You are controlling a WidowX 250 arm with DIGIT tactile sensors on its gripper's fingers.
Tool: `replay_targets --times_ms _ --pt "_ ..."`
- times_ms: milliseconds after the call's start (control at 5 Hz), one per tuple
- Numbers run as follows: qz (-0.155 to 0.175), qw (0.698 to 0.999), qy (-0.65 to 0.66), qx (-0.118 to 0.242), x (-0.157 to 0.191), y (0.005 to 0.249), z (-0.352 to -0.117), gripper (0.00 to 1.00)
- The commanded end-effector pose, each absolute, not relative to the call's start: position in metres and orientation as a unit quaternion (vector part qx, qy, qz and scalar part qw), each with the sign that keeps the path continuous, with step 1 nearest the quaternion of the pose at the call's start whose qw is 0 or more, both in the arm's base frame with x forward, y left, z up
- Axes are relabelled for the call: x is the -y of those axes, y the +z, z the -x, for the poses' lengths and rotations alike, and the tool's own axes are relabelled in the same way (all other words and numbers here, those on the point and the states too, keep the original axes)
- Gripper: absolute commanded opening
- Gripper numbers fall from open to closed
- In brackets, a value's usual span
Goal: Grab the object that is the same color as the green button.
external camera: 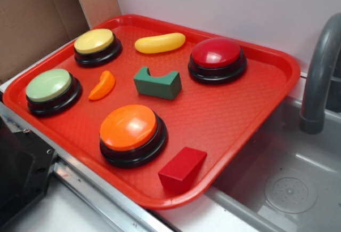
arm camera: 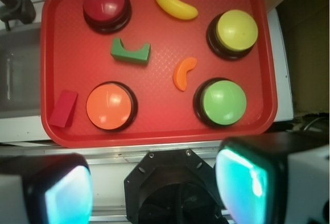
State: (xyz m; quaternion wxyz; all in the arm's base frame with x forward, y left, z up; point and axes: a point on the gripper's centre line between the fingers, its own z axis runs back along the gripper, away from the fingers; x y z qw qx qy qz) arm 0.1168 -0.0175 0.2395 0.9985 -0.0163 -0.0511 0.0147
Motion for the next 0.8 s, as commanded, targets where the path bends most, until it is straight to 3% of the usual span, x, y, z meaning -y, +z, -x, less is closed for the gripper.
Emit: replay_targets --times_ms 0,600 --pt "-0.029 0.970 -0.226 0.084 0.021 0.214 -0.171 1.00" --pt "-0.034 0.892 -0.447 0.055 0.028 0.143 -0.216 1.00"
